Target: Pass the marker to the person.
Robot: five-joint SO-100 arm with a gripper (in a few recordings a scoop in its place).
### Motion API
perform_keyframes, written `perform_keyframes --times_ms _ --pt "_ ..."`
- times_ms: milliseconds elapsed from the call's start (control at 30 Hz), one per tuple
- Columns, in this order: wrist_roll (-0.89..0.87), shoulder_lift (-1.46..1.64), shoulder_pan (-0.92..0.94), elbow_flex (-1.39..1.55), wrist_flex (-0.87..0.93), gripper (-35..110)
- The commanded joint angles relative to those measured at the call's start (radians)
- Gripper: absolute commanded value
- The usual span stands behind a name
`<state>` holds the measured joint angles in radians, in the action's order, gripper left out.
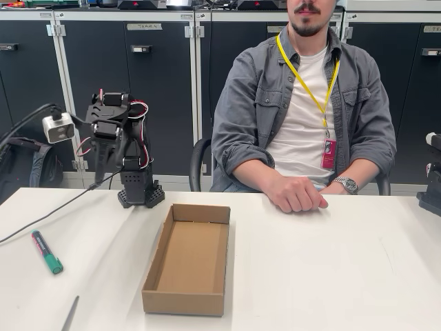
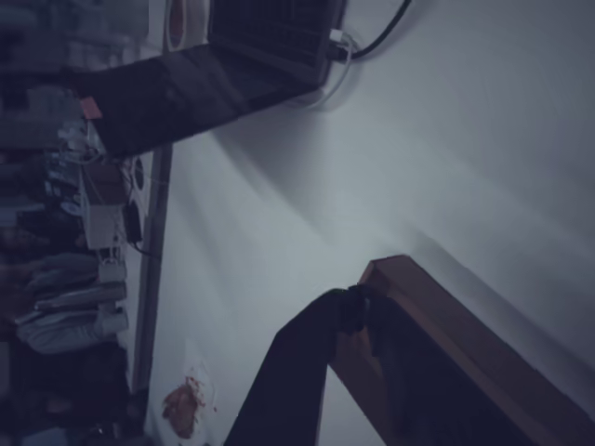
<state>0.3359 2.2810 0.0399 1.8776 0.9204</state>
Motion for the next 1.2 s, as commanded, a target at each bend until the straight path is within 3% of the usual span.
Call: perform_keyframes --times_ms 0,167,367,700,867,1167 --pt "-0.071 -0.038 0.097 -0.083 -0.057 -5" --pt "-0.207 -0.069 0.21 -0.097 -0.046 -5" --pt "-0.341 -0.103 0.247 -0.196 0.13 -5" --pt "-0.397 -0.169 0.302 -0.33 0.202 -1" --pt "-0.416 -0.212 0.313 -0.388 0.344 16" --pt "-0.433 -0.304 0.225 -0.364 0.388 35"
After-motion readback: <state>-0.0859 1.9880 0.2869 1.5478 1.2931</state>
